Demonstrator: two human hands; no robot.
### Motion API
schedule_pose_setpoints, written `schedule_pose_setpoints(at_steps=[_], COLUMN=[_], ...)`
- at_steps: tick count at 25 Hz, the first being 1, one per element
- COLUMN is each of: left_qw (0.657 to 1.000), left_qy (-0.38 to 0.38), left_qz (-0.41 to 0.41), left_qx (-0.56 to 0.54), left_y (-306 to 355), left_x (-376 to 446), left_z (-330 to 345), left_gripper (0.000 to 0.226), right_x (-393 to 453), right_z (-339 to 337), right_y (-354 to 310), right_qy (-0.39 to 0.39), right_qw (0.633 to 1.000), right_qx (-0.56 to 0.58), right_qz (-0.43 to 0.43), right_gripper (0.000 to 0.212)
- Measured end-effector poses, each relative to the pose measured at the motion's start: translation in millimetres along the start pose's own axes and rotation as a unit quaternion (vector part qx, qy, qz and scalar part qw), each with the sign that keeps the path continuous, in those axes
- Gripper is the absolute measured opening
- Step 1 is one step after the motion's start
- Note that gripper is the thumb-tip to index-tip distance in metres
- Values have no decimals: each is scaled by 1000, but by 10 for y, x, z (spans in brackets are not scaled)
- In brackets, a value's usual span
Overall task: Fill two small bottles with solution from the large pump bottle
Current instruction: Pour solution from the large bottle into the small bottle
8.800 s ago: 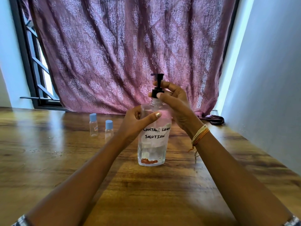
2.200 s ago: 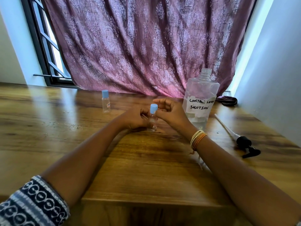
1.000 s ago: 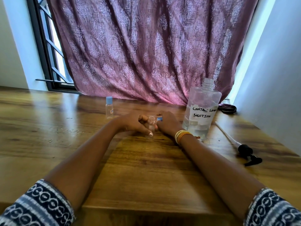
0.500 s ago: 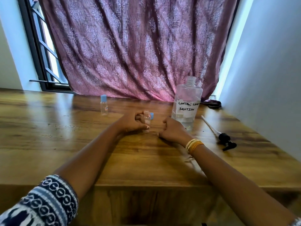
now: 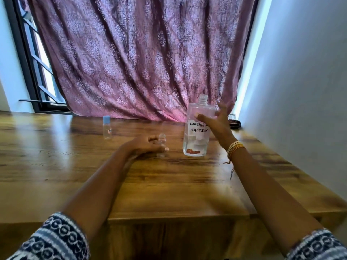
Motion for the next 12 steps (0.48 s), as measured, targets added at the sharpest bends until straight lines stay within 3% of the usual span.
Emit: schedule_pose_setpoints(at_steps=[2,4,9,12], left_qw=[996,990,982,988], left_qy=[-21,-24,8,30], left_qz=[-1,4,33,24], left_qx=[-87,-138,-188,-149], left_y=[-63,-83,47,87], left_x=[-17,-5,4,4], left_z=[29,37,2,11], left_gripper=[87,79,53,41], right_x=[91,154,239,176], right_z=[113,164,230,251], right_y=[109,164,99,0], right_qy=[-92,-108,-60,-9], right_qw=[994,993,997,989], right_qx=[35,38,33,-34], right_qz=[37,25,-42,-141], right_gripper=[84,75,67,66])
Point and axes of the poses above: each hand's wrist, its own x-axis towards the middle knuckle, its own z-axis out of the palm, y = z × x, the point moved 8 cm from there along x, towards the middle knuckle, and after that the axes turned 15 degrees about z, right-handed, at the moved point
